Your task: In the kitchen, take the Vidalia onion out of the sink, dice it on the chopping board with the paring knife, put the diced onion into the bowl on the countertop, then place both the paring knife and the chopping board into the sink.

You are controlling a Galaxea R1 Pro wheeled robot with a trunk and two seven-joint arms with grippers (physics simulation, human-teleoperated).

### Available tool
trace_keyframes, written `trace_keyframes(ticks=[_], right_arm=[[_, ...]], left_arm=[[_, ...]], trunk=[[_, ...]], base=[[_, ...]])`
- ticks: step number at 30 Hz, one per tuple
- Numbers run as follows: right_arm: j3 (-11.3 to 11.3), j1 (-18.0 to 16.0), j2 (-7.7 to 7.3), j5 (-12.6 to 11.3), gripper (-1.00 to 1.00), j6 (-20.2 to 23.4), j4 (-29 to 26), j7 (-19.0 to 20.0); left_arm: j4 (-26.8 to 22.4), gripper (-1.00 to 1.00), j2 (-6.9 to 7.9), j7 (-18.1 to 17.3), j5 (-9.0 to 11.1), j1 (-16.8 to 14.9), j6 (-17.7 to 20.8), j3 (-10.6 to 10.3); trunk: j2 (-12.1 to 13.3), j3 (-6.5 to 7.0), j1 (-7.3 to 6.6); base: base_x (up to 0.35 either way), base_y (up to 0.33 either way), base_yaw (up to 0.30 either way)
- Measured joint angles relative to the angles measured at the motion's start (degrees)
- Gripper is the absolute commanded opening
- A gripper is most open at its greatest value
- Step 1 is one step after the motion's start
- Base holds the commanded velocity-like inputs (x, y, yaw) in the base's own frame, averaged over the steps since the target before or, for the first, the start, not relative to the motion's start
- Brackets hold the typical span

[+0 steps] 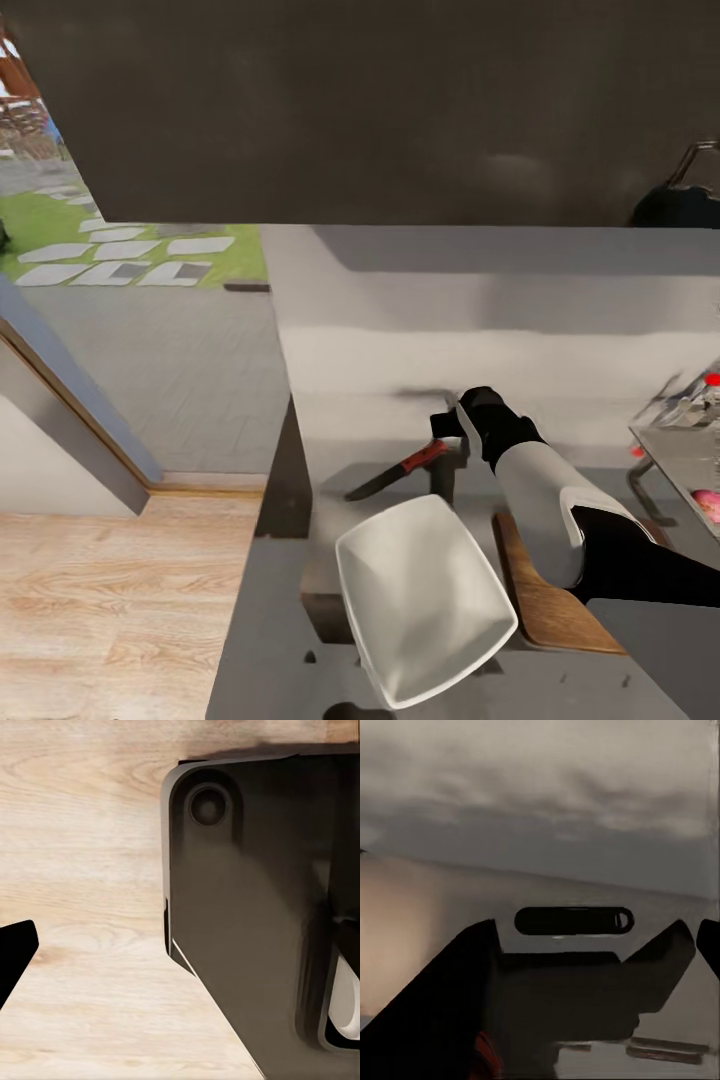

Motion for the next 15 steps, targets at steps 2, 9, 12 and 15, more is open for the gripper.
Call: trace_keyframes(ticks=[2, 9, 12, 15], right_arm=[[0.01, 0.0, -0.01, 0.12, 1.0, -0.18, 0.01, -0.06], [0.02, 0.0, -0.01, 0.2, 1.0, -0.22, 0.02, -0.04], [0.03, 0.0, -0.01, 0.22, 1.0, -0.22, 0.02, -0.04], [0.03, 0.0, -0.01, 0.2, 1.0, -0.23, 0.02, -0.04]], left_arm=[[0.0, 1.0, 0.0, 0.0, 0.0, 0.0, 0.0, 0.0], [0.0, 1.0, 0.03, 0.0, 0.0, 0.0, -0.01, 0.09], [0.0, 1.0, 0.01, 0.0, 0.0, 0.0, -0.01, 0.03], [0.0, 1.0, 0.0, 0.0, 0.0, 0.0, -0.01, 0.01]], trunk=[[0.0, 0.0, 0.0], [0.0, 0.0, -0.01], [0.0, 0.0, -0.01], [0.0, 0.0, -0.01]], base=[[-0.021, -0.041, 0.0], [-0.005, -0.01, 0.0], [-0.001, -0.002, 0.0], [0.0, 0.0, 0.0]])
